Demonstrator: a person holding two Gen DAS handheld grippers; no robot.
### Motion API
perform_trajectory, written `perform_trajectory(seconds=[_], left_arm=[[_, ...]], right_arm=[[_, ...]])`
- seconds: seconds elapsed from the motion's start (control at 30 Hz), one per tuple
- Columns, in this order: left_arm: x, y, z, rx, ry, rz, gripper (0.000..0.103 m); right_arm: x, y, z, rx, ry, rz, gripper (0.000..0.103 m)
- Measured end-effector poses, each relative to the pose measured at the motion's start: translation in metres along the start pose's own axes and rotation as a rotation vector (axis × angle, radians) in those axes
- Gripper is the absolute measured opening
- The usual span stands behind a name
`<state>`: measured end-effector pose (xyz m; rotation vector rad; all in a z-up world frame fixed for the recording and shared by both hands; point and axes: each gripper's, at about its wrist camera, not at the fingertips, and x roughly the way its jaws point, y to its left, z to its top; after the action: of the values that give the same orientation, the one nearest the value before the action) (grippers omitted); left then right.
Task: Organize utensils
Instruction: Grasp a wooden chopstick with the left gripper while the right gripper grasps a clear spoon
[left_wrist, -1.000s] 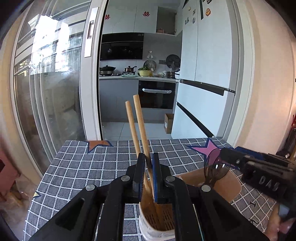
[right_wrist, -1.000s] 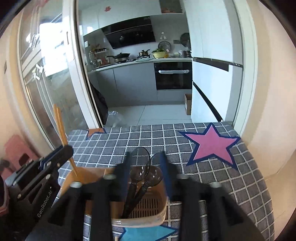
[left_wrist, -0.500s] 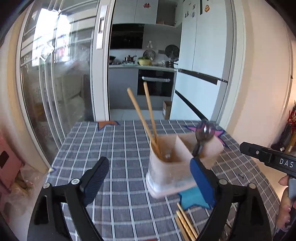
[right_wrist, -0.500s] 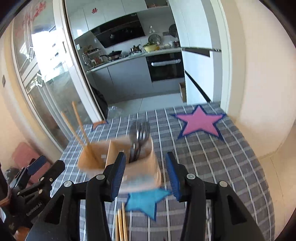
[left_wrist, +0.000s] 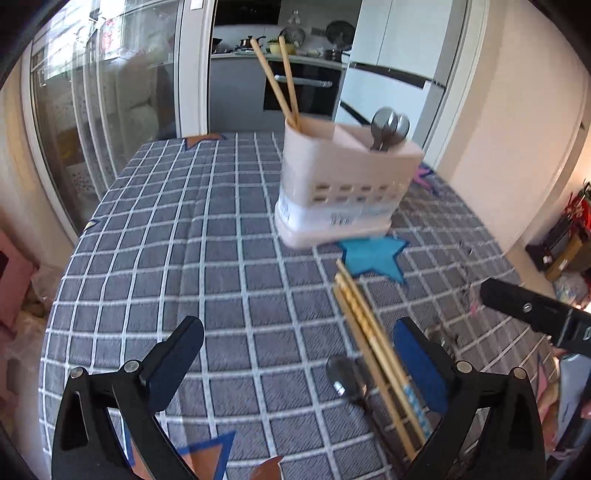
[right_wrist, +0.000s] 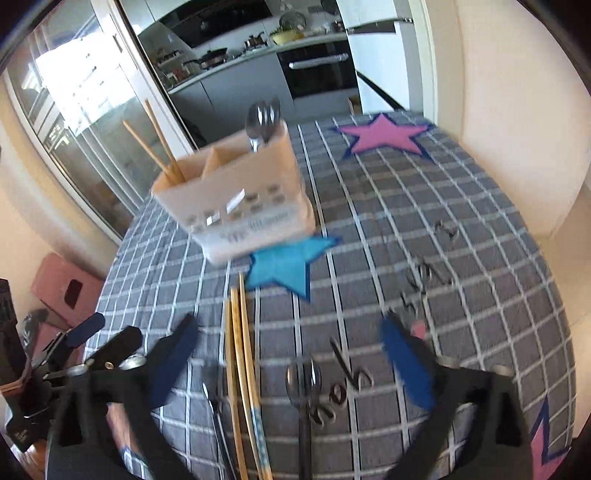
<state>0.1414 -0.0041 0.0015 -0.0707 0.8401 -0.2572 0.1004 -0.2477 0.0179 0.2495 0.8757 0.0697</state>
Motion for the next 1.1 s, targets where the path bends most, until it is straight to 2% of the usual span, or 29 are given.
perform_trajectory(seconds=[0.3,0.4,0.57,0.83,1.0,1.1], left_arm=[[0.007,0.002,-0.038,0.009,0.093,0.035,0.103],[0.014,0.004,-0.048,-0.003,0.160,-0.008,0.103],[0.020,0.004,-0.064,-0.015,0.213,-0.014,0.103],[0.029,0.009,-0.067,-0.056,0.273,-0.004,0.103],[0.029,0.014,-0.067,-0.070,0.277,0.008,0.103],[0.029,0.016,-0.067,-0.078,0.277,0.013,0.103]], right_arm=[[0.008,-0.012,-0.045,0.008,0.109,-0.062,0.103],[0.009,-0.021,-0.058,0.034,0.145,-0.081,0.103],[0.014,-0.029,-0.077,0.058,0.195,-0.117,0.103],[0.020,-0.023,-0.084,0.030,0.218,-0.155,0.103],[0.026,-0.016,-0.077,0.003,0.231,-0.170,0.094],[0.035,-0.009,-0.071,-0.033,0.257,-0.183,0.084]])
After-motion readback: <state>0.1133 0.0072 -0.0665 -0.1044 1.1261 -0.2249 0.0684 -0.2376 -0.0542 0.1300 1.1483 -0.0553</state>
